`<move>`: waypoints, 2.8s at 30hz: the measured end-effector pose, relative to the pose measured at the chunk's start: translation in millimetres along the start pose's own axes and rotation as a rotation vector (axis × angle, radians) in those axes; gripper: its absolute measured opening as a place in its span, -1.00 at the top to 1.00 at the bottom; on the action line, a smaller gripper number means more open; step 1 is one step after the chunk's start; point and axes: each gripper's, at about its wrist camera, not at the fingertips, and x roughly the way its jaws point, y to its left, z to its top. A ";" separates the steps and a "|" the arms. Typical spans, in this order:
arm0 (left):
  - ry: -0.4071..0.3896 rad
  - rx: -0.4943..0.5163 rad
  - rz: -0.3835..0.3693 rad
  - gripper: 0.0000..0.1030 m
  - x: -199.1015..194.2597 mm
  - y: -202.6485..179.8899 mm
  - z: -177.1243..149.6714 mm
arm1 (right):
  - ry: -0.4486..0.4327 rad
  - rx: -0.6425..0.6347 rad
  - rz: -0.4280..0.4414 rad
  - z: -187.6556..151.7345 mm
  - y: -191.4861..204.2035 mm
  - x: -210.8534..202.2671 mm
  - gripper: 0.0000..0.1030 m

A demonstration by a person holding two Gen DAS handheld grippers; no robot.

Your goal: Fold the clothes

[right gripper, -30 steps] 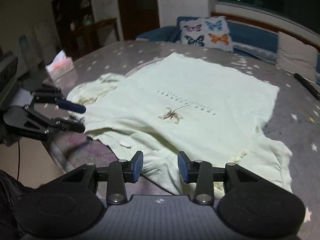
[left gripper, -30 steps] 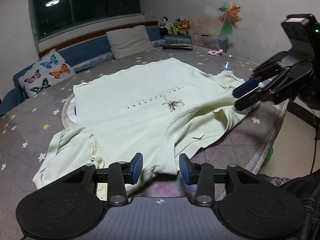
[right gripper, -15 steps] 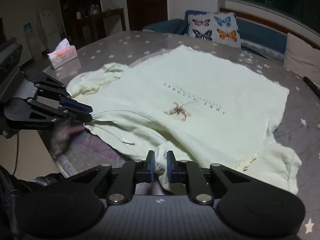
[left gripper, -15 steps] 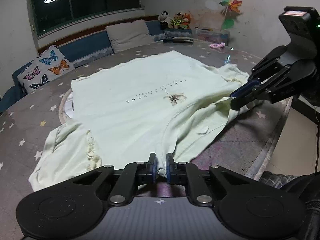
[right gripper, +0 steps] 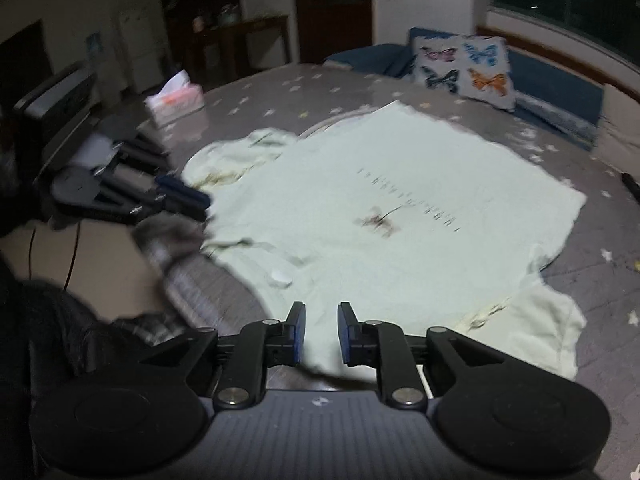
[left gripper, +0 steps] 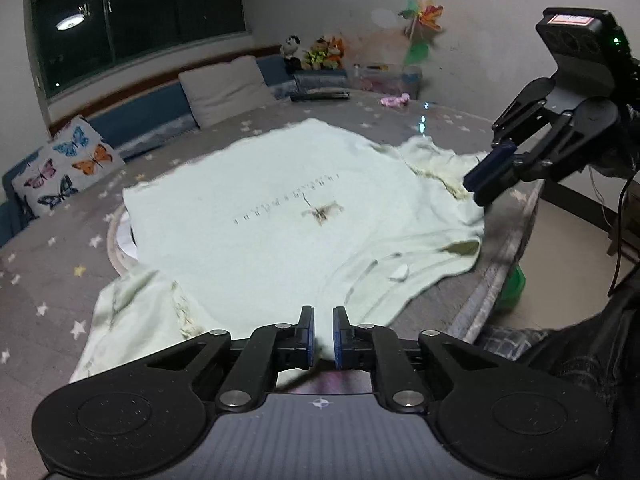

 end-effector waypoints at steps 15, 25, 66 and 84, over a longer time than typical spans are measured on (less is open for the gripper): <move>0.075 -0.190 0.040 0.71 41.9 29.5 -9.1 | 0.147 0.018 -0.004 -13.7 -7.5 48.8 0.54; 0.040 -0.433 0.242 0.34 33.2 102.6 -15.4 | 0.078 0.146 -0.086 -8.6 -39.7 52.3 0.37; 0.028 -0.331 0.121 -0.35 86.1 39.7 48.9 | -0.081 0.612 -0.477 -88.9 -127.0 -26.3 0.12; -0.003 -0.155 0.018 -0.59 114.6 -34.6 87.8 | -0.102 0.731 -0.491 -102.7 -123.1 -27.9 0.25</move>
